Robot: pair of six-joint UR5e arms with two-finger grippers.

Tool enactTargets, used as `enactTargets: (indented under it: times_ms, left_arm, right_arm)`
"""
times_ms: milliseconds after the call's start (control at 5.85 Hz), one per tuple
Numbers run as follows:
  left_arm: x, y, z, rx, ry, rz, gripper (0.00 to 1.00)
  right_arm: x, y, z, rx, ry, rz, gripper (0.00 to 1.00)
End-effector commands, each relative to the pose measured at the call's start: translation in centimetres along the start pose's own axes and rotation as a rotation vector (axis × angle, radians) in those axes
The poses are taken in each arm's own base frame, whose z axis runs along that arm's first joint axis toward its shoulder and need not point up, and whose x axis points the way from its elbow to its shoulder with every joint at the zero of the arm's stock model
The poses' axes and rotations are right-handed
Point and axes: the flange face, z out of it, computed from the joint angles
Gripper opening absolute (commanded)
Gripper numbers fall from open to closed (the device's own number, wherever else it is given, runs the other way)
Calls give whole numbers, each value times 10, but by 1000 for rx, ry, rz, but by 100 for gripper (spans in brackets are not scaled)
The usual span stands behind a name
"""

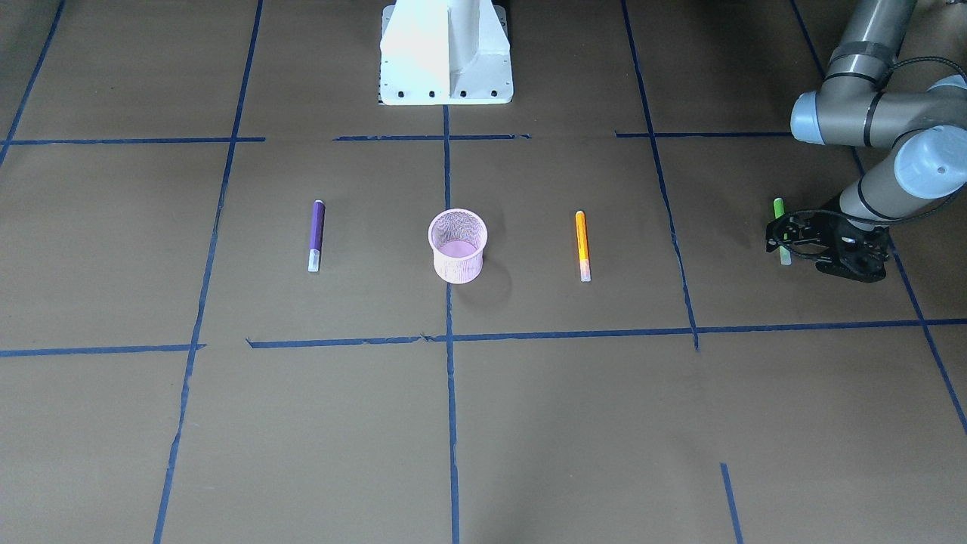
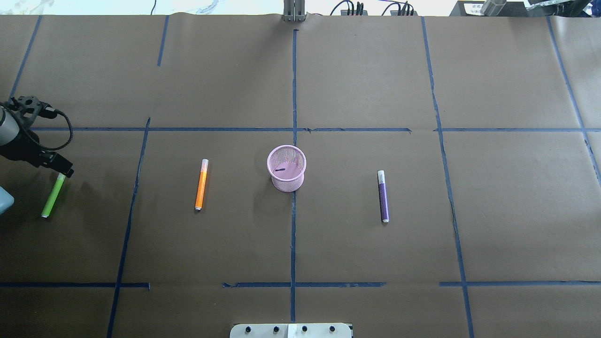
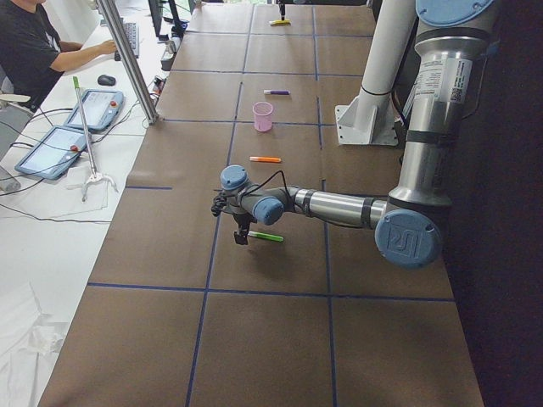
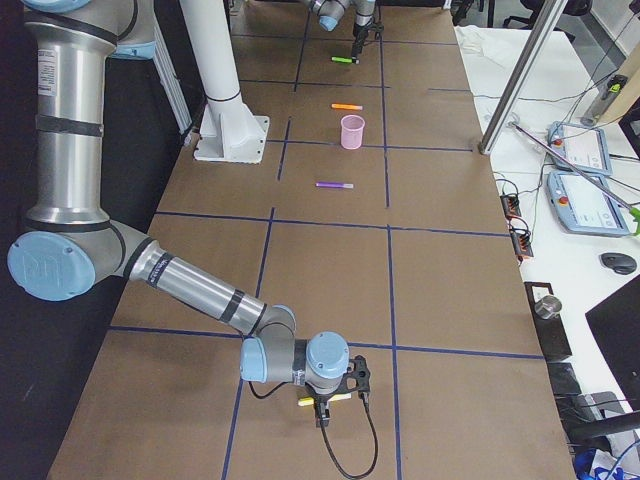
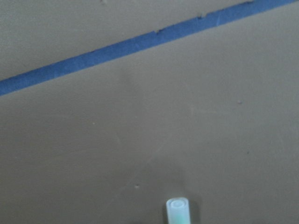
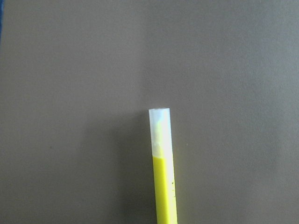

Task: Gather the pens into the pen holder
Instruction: 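Lower the left gripper over the green highlighter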

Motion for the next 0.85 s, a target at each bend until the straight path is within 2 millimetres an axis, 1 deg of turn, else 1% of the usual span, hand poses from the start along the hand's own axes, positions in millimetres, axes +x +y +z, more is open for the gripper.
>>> enactTargets:
  times_ms: [0, 171, 512, 683]
  left_arm:
    - [-1, 7, 6, -3, -7, -10, 100]
    - [-2, 10, 7, -5, -8, -11, 100]
    - [4, 13, 13, -19, -7, -3, 100]
    - [4, 13, 13, -20, -7, -2, 90]
  right_arm:
    - [0, 0, 0, 0, 0, 0, 100]
    - [0, 0, 0, 0, -1, 0, 100]
    - [0, 0, 0, 0, -1, 0, 100]
    - [0, 0, 0, 0, -1, 0, 100]
